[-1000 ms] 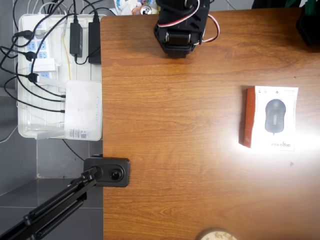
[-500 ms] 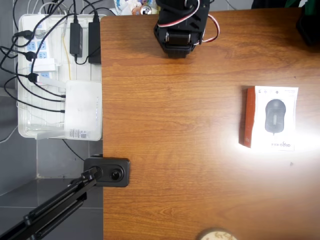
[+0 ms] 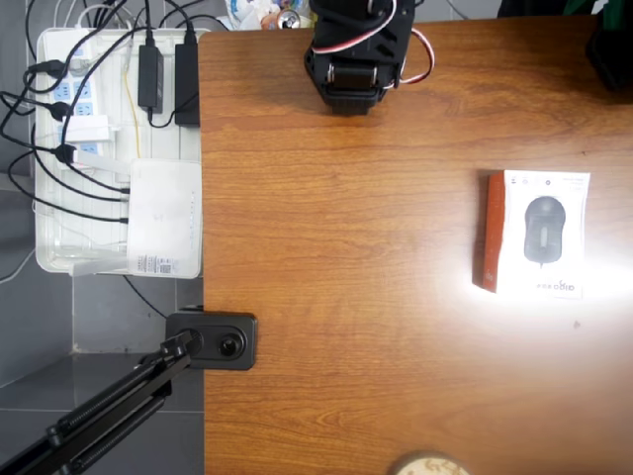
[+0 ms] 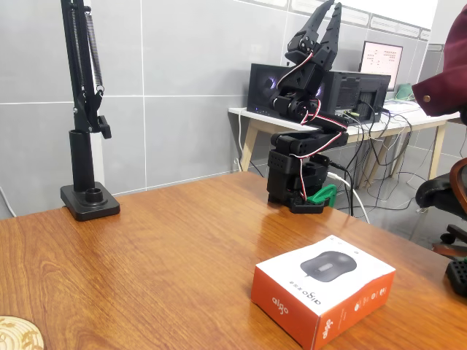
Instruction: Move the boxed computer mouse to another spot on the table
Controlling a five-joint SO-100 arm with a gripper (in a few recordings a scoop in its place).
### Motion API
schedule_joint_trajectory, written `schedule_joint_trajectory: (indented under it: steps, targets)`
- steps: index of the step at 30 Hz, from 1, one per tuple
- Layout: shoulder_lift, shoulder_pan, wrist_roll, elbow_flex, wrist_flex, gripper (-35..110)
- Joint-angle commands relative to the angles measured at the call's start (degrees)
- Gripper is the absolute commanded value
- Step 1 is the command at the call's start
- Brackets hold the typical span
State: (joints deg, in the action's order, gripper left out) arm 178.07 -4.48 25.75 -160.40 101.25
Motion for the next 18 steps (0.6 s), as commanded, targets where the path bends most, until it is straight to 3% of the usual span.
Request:
schedule_joint_trajectory:
  steps: [1,8,11,13,14,17,18]
  targets:
    - [0.1,-0.4,0.6,-0.1,0.1,0]
    - [0.1,-0.6,-2.6,-0.1,-0.4,1]
    - [0.1,-1.0,-2.5,0.2,-11.3,0]
    - [0.1,-1.4,-5.7,6.2,-27.1,0]
    - [0.1,-2.2,-7.6,12.1,-39.6,0]
    - [-5.9,-0.4,-5.8,40.2,-89.9,0]
    - [-14.8,4.4,-3.1,48.8,-91.8,0]
